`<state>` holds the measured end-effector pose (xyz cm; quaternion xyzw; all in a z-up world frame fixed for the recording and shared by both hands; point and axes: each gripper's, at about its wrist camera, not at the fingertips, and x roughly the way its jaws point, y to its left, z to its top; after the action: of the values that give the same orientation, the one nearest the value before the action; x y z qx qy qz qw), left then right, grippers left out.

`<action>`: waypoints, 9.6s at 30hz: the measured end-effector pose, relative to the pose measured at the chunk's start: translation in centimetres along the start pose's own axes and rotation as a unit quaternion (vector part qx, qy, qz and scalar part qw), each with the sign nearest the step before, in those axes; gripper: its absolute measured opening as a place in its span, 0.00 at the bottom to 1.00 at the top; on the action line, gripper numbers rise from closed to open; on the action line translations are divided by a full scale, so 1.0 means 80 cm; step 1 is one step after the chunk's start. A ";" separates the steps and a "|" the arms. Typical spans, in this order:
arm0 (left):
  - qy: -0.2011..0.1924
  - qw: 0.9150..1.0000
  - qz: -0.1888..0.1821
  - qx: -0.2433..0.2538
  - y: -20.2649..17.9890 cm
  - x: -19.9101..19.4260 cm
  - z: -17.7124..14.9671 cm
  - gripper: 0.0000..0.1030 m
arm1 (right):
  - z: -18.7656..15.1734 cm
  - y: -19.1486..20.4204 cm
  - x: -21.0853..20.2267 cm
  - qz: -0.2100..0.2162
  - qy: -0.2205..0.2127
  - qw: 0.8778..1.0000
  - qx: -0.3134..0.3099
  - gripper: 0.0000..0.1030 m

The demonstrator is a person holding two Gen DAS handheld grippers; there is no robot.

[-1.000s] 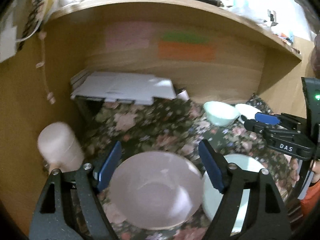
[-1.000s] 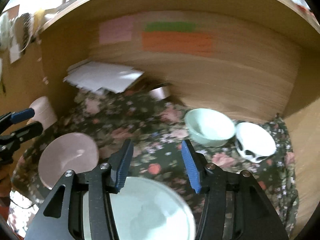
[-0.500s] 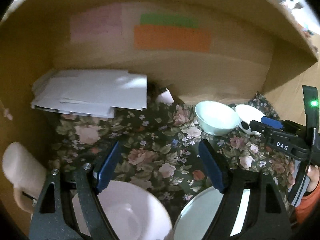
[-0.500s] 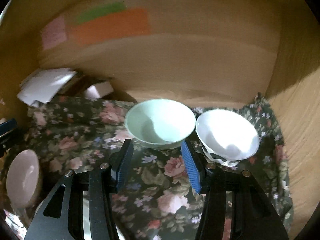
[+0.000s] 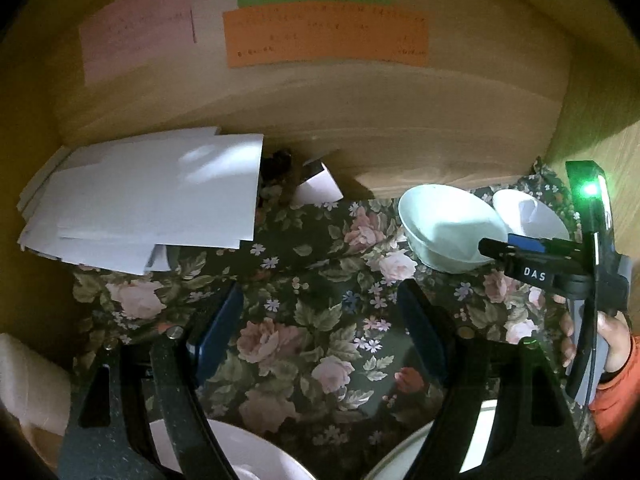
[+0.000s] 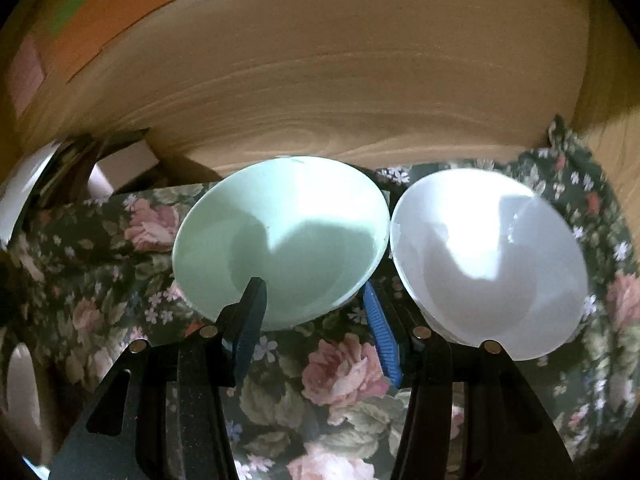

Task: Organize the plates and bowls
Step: 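Move both grippers to the mint-green bowl rim and close them, then lift the mint-green bowl with both grippers, then carry the mint-green bowl over the pale pink bowl and lower it, then open both grippers and pull back from the mint-green bowl, then move both grippers to the white bowl rim and close them, then lift the white bowl with both grippers and carry it toward the stack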

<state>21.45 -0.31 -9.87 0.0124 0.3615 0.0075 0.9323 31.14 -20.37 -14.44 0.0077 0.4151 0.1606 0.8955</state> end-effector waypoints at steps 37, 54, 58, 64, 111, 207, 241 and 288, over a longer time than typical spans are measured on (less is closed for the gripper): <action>0.134 0.990 -0.013 0.029 -0.030 0.094 -0.020 0.56 | -0.086 0.053 -0.051 0.085 0.080 0.985 -0.128 0.18; 0.168 0.982 -0.047 0.071 -0.061 0.107 -0.035 0.18 | -0.075 0.040 -0.052 0.091 0.046 0.991 -0.089 0.21; 0.157 0.983 -0.051 0.076 -0.067 0.101 -0.034 0.18 | -0.071 0.038 -0.065 0.087 0.033 0.992 -0.082 0.21; 0.128 0.988 -0.061 0.063 -0.064 0.072 -0.026 0.18 | -0.064 0.046 -0.093 0.077 0.001 0.993 -0.086 0.21; -0.004 0.998 0.006 -0.057 0.109 -0.146 -0.131 0.18 | -0.145 0.245 -0.163 0.159 -0.046 0.971 -0.171 0.21; 0.053 0.998 -0.029 0.008 -0.050 -0.004 -0.001 0.86 | -0.031 -0.102 -0.135 -0.075 -0.077 0.993 0.055 0.72; 0.098 0.993 -0.034 0.054 -0.137 0.097 0.011 0.86 | -0.060 -0.078 -0.047 0.051 0.065 0.996 -0.018 0.17; 0.094 0.991 -0.087 0.048 -0.118 0.024 -0.007 0.17 | -0.072 0.017 -0.160 0.064 -0.056 0.995 -0.049 0.21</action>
<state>22.53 -9.68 -11.84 0.0245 0.4472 -0.0901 0.8896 18.72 -23.57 -8.57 -0.0007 0.3547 0.2368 0.9045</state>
